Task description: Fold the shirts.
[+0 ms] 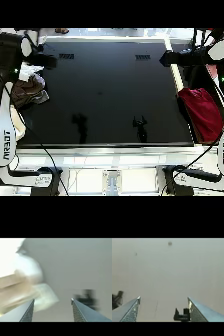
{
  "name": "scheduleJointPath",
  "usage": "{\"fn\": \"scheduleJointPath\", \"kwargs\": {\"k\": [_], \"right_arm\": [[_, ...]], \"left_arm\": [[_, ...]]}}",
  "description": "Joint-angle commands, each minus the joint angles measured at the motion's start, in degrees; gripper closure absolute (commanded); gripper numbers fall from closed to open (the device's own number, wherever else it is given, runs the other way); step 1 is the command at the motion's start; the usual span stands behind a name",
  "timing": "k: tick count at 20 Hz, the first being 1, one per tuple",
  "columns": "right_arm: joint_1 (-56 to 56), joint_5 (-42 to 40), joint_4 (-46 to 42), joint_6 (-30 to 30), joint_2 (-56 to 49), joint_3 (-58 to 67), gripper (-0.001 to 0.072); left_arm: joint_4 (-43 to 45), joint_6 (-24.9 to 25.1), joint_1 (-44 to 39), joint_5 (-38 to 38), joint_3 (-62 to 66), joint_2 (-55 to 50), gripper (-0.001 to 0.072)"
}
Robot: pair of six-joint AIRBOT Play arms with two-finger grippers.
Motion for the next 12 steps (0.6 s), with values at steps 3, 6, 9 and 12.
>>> {"fn": "scheduleJointPath", "kwargs": {"k": [3, 6, 9, 12], "right_arm": [[0.0, -3.1, 0.6, 0.2, 0.0, 0.1, 0.004], [0.0, -3.0, 1.8, 1.8, 0.0, 0.0, 0.004], [0.0, -1.9, 3.9, 3.6, 0.0, 0.0, 0.004], [0.0, 0.9, 5.4, 3.7, -0.1, 0.0, 0.004]], "left_arm": [[8.8, -7.0, 20.3, -12.7, -0.1, -3.5, 0.0181], [-2.1, -7.0, 34.2, -21.0, -0.1, -9.6, 0.0072], [-10.0, -5.7, 43.4, -26.9, -1.7, -14.1, 0.0063], [-13.0, -3.3, 48.5, -22.1, -8.0, -14.2, 0.0064]]}}
